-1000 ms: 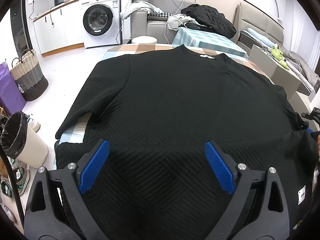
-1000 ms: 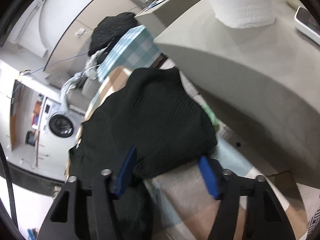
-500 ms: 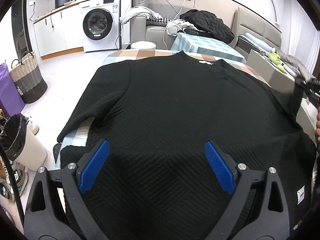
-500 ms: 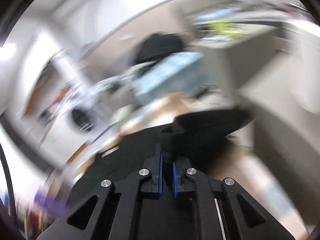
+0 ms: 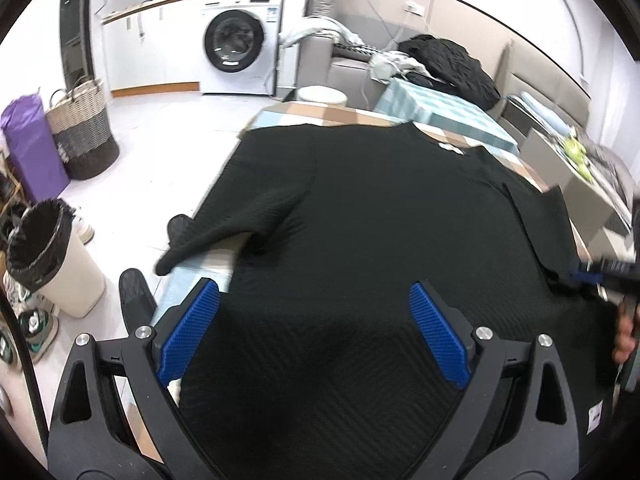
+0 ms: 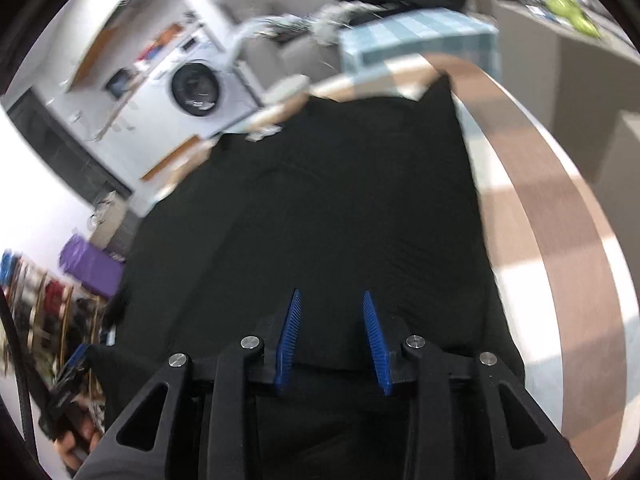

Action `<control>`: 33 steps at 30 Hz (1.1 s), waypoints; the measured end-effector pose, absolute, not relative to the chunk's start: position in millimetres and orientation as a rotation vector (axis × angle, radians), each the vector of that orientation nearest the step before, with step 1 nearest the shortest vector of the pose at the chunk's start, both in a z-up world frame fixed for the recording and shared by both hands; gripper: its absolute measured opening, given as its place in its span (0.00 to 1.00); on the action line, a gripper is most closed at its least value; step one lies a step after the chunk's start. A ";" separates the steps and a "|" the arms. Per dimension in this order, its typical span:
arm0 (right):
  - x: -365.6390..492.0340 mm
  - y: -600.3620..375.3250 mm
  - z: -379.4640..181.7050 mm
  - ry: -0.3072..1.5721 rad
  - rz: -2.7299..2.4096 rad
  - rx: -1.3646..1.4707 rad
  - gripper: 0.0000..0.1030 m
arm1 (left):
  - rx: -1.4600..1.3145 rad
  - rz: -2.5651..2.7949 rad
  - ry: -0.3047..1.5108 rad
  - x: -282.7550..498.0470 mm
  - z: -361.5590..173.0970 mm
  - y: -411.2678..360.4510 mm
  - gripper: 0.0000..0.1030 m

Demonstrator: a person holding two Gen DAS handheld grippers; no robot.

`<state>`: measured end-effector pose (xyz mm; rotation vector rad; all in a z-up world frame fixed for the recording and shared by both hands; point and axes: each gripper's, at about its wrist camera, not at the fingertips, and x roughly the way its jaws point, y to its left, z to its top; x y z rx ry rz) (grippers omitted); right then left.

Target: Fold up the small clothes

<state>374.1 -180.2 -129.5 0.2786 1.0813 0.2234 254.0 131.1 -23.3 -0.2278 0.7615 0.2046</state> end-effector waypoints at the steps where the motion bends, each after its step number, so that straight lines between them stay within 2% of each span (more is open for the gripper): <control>1: 375.7 -186.1 -130.3 1.104 0.218 0.278 0.33 | -0.238 0.217 0.759 252.1 -22.8 137.9 0.92; 4: 366.2 -187.4 -112.6 1.023 0.234 0.313 0.34 | -0.317 0.248 0.753 246.0 -21.3 166.5 0.92; 6: 353.6 -190.5 -98.8 0.956 0.247 0.335 0.43 | -0.402 0.261 0.737 240.0 -22.0 191.0 0.92; 8: 339.3 -192.5 -85.5 0.877 0.262 0.346 0.46 | -0.498 0.277 0.740 237.4 -27.0 217.7 0.92; 10: 333.0 -189.5 -79.3 0.841 0.255 0.346 0.46 | -0.569 0.291 0.753 236.6 -32.6 240.1 0.73; 13: 324.4 -190.2 -77.8 0.834 0.258 0.366 0.46 | -0.720 0.243 0.778 241.2 -44.8 267.8 0.65; 21: 315.6 -190.1 -88.2 0.852 0.241 0.405 0.48 | -0.991 0.239 0.796 243.4 -81.5 316.0 0.65; 31: 312.4 -191.6 -90.8 0.855 0.228 0.399 0.50 | -1.100 0.284 0.834 272.1 -130.9 335.1 0.64; 32: 311.5 -192.1 -91.1 0.856 0.226 0.398 0.50 | -1.097 0.289 0.834 276.0 -133.3 335.5 0.61; 33: 310.5 -192.9 -91.0 0.856 0.223 0.398 0.50 | -1.092 0.300 0.835 279.3 -137.2 336.9 0.49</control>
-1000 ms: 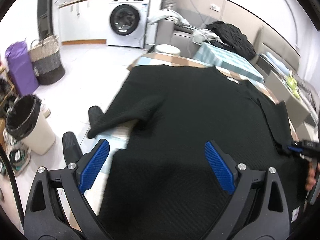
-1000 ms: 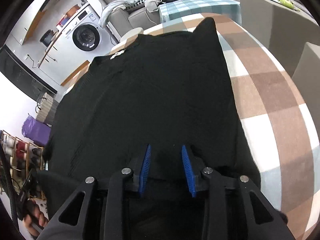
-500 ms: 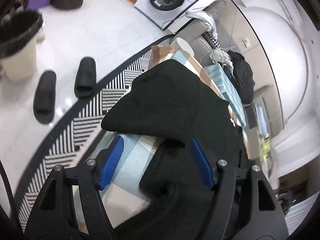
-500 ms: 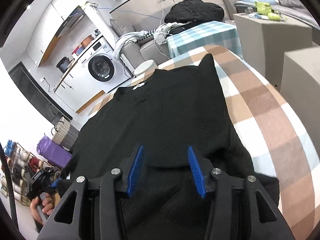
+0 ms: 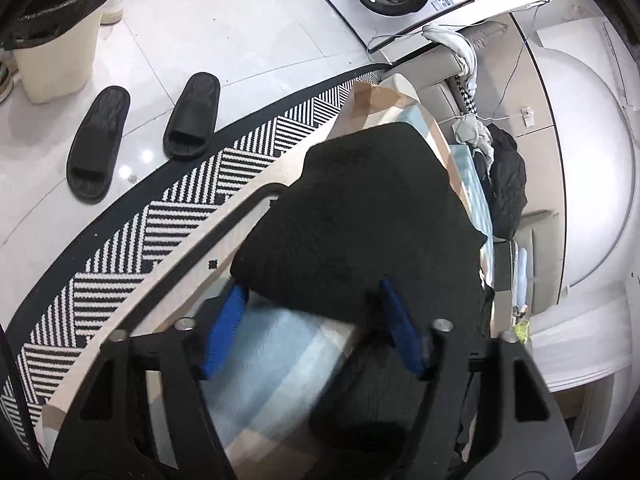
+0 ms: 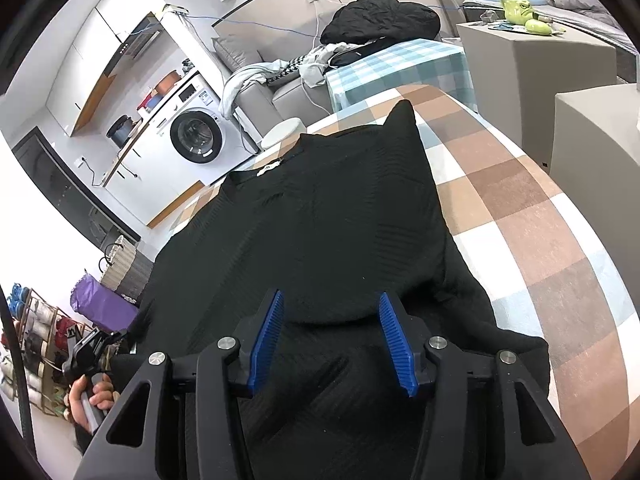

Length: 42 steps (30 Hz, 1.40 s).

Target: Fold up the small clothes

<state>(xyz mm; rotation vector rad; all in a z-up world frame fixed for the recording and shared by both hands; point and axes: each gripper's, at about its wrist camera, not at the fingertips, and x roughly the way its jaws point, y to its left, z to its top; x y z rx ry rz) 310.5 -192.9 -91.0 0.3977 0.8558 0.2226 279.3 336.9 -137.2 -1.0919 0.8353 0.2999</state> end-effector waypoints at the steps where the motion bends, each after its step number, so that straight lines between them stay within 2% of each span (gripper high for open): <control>1: 309.4 -194.1 -91.0 0.854 0.216 0.397 0.50 | -1.092 0.308 0.834 282.3 -137.6 335.6 0.34; 4: 306.3 -198.5 -91.6 0.852 0.200 0.405 0.50 | -1.067 0.335 0.787 285.4 -133.0 335.4 0.09; 5: 304.9 -199.9 -91.7 0.850 0.196 0.409 0.50 | -1.029 0.349 0.765 286.1 -127.3 333.0 0.07; 11: 294.9 -206.4 -90.9 0.838 0.186 0.419 0.50 | -0.666 0.393 0.617 305.4 -55.3 285.0 0.04; 14: 289.5 -211.8 -89.3 0.833 0.183 0.434 0.50 | -0.478 0.295 0.550 328.2 -11.7 231.0 0.04; 17: 285.8 -216.7 -86.7 0.828 0.178 0.439 0.50 | -0.337 0.073 0.552 352.6 8.0 160.0 0.04; 18: 284.8 -218.4 -85.6 0.824 0.177 0.440 0.50 | -0.324 -0.030 0.585 360.2 4.5 135.6 0.04; 20: 282.8 -221.3 -83.8 0.822 0.168 0.439 0.51 | -0.356 -0.163 0.663 368.1 -7.5 109.0 0.14; 22: 281.4 -225.6 -84.5 0.826 0.151 0.445 0.54 | -0.382 -0.221 0.713 366.6 -20.5 93.0 0.34; 24: 279.9 -228.2 -85.8 0.832 0.152 0.449 0.54 | -0.378 -0.216 0.722 359.2 -30.0 89.2 0.45; 29: 279.2 -230.5 -88.7 0.836 0.159 0.449 0.55 | -0.394 -0.121 0.745 335.7 -44.5 115.1 0.49; 32: 280.8 -228.7 -88.6 0.838 0.166 0.437 0.55 | -0.385 -0.046 0.726 315.4 -46.1 135.4 0.60; 37: 280.0 -223.5 -88.3 0.844 0.185 0.430 0.55 | -0.451 -0.003 0.758 331.5 -55.5 164.7 0.61; 38: 278.8 -222.8 -88.2 0.844 0.187 0.429 0.55 | -0.465 -0.006 0.761 336.1 -57.7 165.8 0.58; 40: 276.6 -222.3 -89.0 0.849 0.187 0.427 0.55 | -0.479 -0.040 0.772 357.3 -65.1 162.5 0.38; 42: 272.9 -223.3 -89.6 0.851 0.179 0.431 0.55 | -0.495 -0.037 0.838 380.3 -76.4 158.1 0.37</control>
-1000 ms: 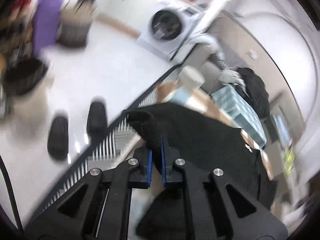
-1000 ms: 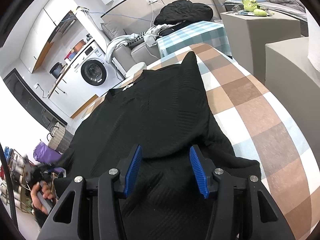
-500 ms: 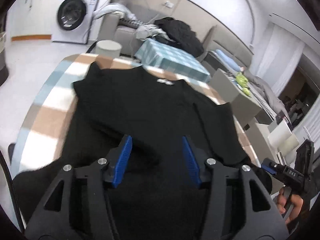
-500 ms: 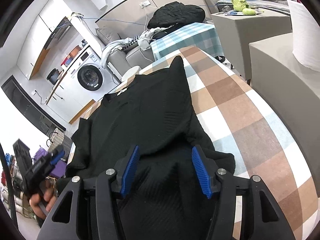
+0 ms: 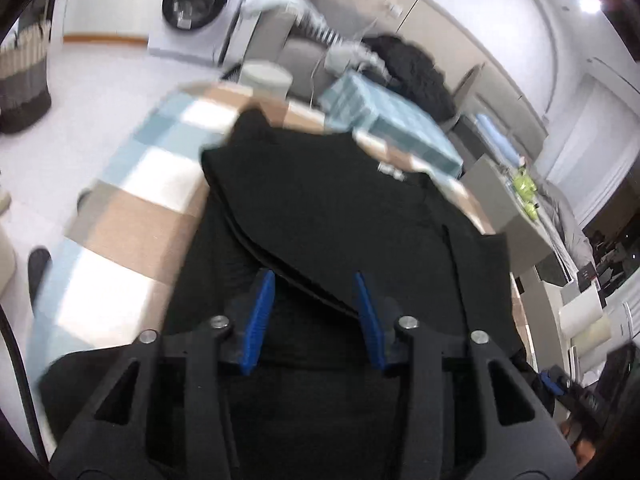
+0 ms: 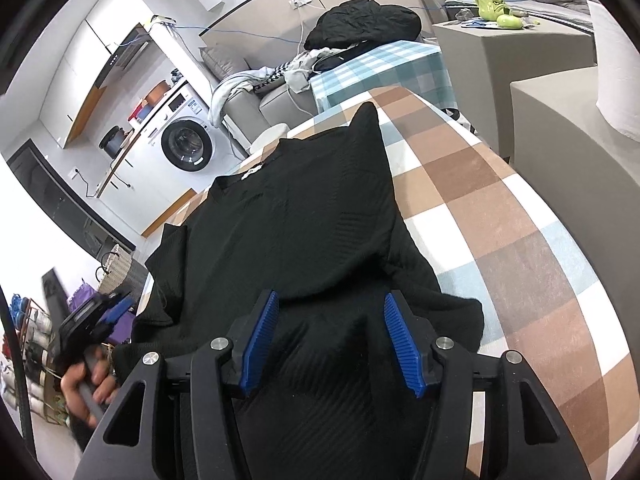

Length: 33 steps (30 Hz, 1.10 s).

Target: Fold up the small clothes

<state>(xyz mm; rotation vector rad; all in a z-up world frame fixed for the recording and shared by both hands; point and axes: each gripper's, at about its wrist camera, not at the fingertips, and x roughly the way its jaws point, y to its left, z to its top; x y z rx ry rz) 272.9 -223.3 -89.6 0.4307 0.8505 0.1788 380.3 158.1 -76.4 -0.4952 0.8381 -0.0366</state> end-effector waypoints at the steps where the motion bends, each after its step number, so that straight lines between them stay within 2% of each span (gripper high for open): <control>1: 271.3 -224.1 -89.8 0.851 0.175 0.432 0.55 | -0.499 -0.008 0.872 389.0 -81.6 157.2 0.37; 5: 267.4 -229.4 -90.8 0.853 0.160 0.435 0.55 | -0.580 0.043 0.960 413.4 -108.7 170.4 0.37; 7: 266.4 -232.2 -91.7 0.853 0.153 0.433 0.55 | -0.601 0.048 0.948 421.2 -113.7 174.0 0.37; 8: 266.9 -233.7 -92.4 0.854 0.147 0.435 0.55 | -0.596 0.061 0.930 425.9 -113.7 174.5 0.30; 9: 267.4 -234.9 -92.9 0.856 0.145 0.438 0.55 | -0.584 0.077 0.913 431.0 -113.2 173.8 0.02; 12: 267.1 -237.0 -92.9 0.856 0.139 0.442 0.55 | -0.556 0.084 0.888 445.9 -107.9 169.6 0.02; 17: 264.8 -240.2 -89.8 0.846 0.129 0.439 0.55 | -0.544 -0.165 0.759 456.6 -62.8 129.1 0.03; 18: 264.6 -240.9 -89.5 0.845 0.125 0.441 0.55 | -0.537 -0.209 0.752 457.8 -55.4 120.5 0.10; 20: 263.2 -241.2 -88.7 0.845 0.121 0.445 0.55 | -0.498 -0.237 0.754 456.9 -45.0 109.5 0.35; 21: 262.3 -241.3 -87.9 0.843 0.121 0.443 0.55 | -0.480 -0.223 0.747 453.9 -41.6 107.5 0.58; 22: 261.4 -241.3 -86.8 0.841 0.121 0.438 0.55 | -0.464 -0.199 0.725 447.7 -38.9 108.0 0.64; 32: 253.5 -257.4 -79.8 0.837 0.113 0.377 0.55 | -0.343 0.011 0.729 342.0 -44.5 159.4 0.64; 33: 251.1 -259.4 -80.2 0.843 0.115 0.366 0.58 | -0.332 0.041 0.735 327.7 -46.5 167.9 0.64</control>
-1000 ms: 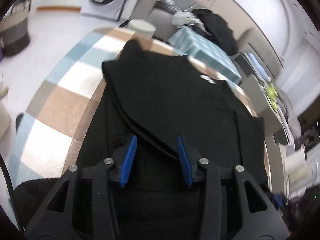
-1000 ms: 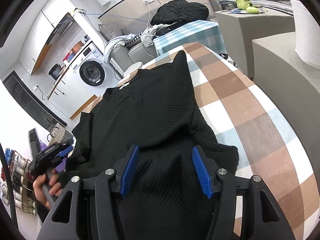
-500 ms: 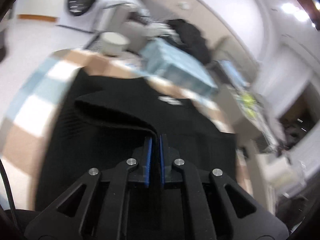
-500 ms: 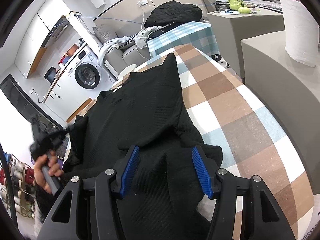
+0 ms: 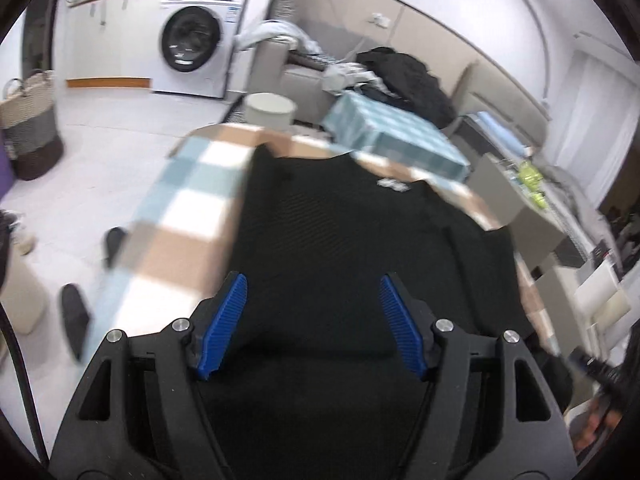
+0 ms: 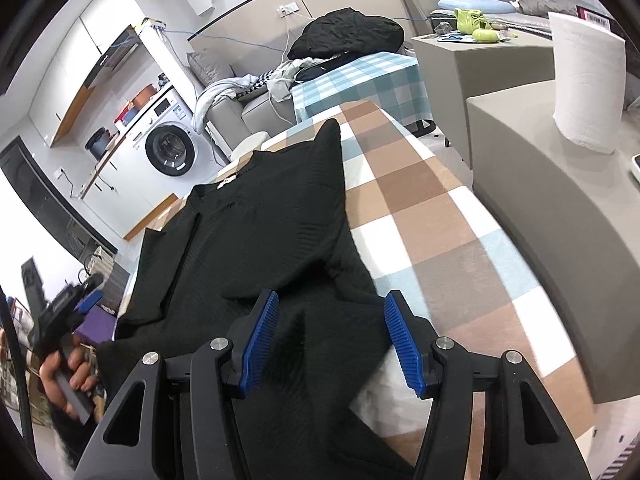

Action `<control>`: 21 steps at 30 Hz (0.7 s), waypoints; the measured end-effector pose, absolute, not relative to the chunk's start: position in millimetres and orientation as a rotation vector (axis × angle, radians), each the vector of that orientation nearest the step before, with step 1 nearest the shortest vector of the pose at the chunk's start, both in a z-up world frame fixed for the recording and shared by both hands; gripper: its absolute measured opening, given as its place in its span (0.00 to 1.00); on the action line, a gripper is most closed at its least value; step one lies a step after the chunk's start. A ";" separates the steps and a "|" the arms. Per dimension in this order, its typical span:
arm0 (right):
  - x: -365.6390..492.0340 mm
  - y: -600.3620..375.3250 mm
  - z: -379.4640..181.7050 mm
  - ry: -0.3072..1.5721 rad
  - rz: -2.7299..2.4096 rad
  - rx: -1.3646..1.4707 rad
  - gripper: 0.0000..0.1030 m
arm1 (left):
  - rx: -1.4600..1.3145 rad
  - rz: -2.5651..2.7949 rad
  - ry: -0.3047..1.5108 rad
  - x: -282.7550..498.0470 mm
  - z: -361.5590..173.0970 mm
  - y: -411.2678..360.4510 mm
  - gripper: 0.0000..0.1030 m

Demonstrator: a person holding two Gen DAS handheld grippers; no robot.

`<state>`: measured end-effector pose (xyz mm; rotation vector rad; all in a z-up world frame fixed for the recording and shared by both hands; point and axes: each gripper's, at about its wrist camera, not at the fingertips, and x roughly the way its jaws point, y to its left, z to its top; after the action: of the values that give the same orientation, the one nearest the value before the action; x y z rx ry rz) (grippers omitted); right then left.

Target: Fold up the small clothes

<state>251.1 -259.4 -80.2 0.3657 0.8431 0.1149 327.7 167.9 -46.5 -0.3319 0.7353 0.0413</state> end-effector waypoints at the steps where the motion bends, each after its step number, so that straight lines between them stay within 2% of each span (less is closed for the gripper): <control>1: 249.3 -260.8 -80.6 0.846 0.116 0.359 0.60 | -0.326 0.063 0.738 315.4 -49.1 175.4 0.64; 11: 221.5 -258.5 -105.4 0.941 0.266 0.358 0.61 | -0.305 0.234 0.811 202.6 -86.4 230.4 0.65; 17: 228.5 -240.9 -128.1 1.045 0.234 0.276 0.58 | -0.334 0.236 0.918 193.0 -115.1 244.2 0.65; 18: 230.8 -237.7 -130.2 1.054 0.227 0.258 0.45 | -0.348 0.232 0.926 192.1 -119.0 246.3 0.65; 19: 232.0 -234.0 -128.6 1.044 0.238 0.236 0.24 | -0.357 0.227 0.928 194.4 -120.3 245.3 0.62; 20: 233.9 -231.9 -126.2 1.031 0.274 0.241 0.17 | -0.363 0.222 0.923 198.9 -120.7 243.2 0.58; 21: 235.8 -233.9 -123.3 1.012 0.303 0.275 0.07 | -0.368 0.212 0.909 199.2 -121.4 242.6 0.41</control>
<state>235.8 -233.9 -123.3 0.2751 1.0120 0.3028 199.2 242.6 -121.4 -0.3684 0.9094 0.2125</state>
